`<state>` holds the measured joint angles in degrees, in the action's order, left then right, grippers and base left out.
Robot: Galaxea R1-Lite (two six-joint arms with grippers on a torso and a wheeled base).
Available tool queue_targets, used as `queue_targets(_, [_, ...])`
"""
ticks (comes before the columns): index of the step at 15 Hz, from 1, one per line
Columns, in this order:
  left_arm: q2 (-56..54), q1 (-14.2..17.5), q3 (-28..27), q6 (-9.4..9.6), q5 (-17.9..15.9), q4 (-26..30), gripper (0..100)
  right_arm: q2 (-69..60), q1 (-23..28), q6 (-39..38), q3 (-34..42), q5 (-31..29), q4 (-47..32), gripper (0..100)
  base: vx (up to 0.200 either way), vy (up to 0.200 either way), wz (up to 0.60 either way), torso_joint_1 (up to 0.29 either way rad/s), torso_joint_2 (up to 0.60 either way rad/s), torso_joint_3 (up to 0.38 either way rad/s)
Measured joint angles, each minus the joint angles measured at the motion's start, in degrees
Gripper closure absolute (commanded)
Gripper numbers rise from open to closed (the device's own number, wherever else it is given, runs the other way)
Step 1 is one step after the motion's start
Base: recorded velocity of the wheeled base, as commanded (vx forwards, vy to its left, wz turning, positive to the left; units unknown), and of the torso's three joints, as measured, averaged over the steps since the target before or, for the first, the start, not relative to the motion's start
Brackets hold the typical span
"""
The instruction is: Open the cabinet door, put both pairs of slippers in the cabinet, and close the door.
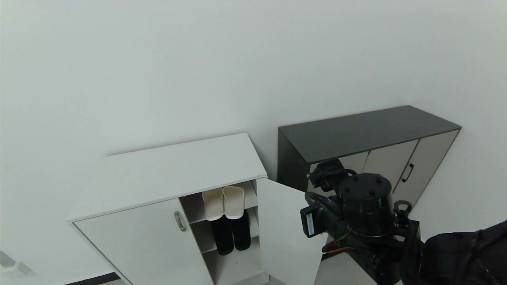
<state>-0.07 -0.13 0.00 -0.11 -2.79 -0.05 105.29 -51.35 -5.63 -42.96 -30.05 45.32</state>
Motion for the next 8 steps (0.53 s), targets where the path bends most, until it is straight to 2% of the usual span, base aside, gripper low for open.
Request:
queue_targets(2, [0.0, 0.1, 0.0, -0.02, 0.0, 0.0, 100, 0.1, 0.3, 0.0, 0.0, 0.0, 0.0, 100, -0.2, 0.0, 0.0, 0.002, 0.0, 0.002])
queue_targets(8, [0.0, 0.0, 0.0, 0.01, 0.0, 0.0, 100, 1.2, 1.2, 0.0, -0.5, 0.0, 0.0, 100, 0.0, 0.0, 0.0, 0.0, 0.0, 0.0])
